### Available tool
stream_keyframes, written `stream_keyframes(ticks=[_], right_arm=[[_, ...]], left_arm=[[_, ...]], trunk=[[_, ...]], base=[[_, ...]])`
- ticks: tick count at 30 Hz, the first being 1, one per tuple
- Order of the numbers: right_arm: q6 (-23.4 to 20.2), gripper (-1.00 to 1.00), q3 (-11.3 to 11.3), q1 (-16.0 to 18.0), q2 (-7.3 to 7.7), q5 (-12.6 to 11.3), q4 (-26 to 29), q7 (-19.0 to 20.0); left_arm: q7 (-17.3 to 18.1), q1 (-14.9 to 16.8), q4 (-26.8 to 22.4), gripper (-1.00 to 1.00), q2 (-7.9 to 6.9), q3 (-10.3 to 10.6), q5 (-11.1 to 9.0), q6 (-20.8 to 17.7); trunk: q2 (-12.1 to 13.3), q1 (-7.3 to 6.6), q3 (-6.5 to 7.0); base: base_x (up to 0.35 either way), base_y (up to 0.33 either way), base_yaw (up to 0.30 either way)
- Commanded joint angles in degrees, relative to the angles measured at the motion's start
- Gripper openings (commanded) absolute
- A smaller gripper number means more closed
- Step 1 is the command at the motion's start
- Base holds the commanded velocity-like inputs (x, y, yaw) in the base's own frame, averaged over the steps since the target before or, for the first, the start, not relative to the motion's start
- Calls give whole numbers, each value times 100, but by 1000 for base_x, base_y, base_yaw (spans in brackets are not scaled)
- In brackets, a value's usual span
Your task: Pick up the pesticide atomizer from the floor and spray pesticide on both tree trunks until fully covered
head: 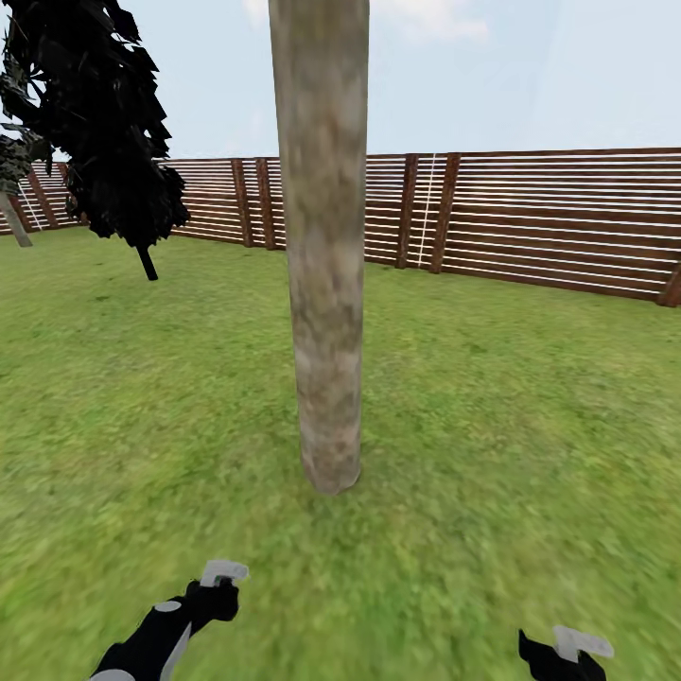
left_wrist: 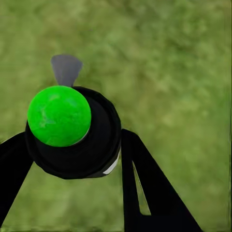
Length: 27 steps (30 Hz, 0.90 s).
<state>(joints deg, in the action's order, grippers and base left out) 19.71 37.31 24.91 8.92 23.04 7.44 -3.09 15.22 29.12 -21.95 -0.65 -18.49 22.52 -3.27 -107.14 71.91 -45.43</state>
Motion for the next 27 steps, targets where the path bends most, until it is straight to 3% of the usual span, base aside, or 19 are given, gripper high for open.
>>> stream_keyframes(ticks=[1,3,6,7,8,9,11,14,17,20,27], right_arm=[[3,100,-22,-6,-14,-43,-5,10],[6,100,-46,-10,-36,-74,-13,18],[7,100,-47,-12,-3,-91,-1,26],[7,100,-46,-11,1,-99,1,24],[7,100,-47,-11,3,-107,7,25],[7,100,-48,-10,-3,-111,9,44],[7,100,-48,-10,-32,-109,5,328],[4,100,-41,-12,46,-97,17,1230],[6,100,-40,-10,156,-98,25,1516],[7,100,-34,-12,169,-101,29,1543],[7,100,-39,-11,163,-106,13,1548]], left_arm=[[-35,4,-5,-100,75,7,11,-79],[-48,6,-76,-100,247,18,16,-241],[-59,81,-100,-100,366,12,-11,-487],[-76,178,-109,-100,454,12,-21,-917],[-85,464,-114,-100,500,-4,-26,-1626],[-90,639,-112,-100,514,-11,-27,-1970],[-191,1050,-88,-100,534,-20,-26,-2381],[-800,1331,-35,-100,539,-22,-25,-2849],[-1025,1357,-38,-100,589,6,-13,-3009],[-1061,1354,-45,-100,678,24,11,-3056],[-1072,1334,-4,-100,675,12,7,-3061]], trunk=[[0,0,0],[0,0,0],[0,0,0],[0,0,0],[0,0,0],[0,0,0],[0,0,0],[0,0,0],[0,0,0],[0,0,0],[0,0,0]], base=[[0,0,0],[0,0,0],[0,0,0],[0,0,0],[0,0,0],[0,0,0],[0,0,0],[0,0,0],[0,0,-2],[0,0,-189],[96,4,-291]])
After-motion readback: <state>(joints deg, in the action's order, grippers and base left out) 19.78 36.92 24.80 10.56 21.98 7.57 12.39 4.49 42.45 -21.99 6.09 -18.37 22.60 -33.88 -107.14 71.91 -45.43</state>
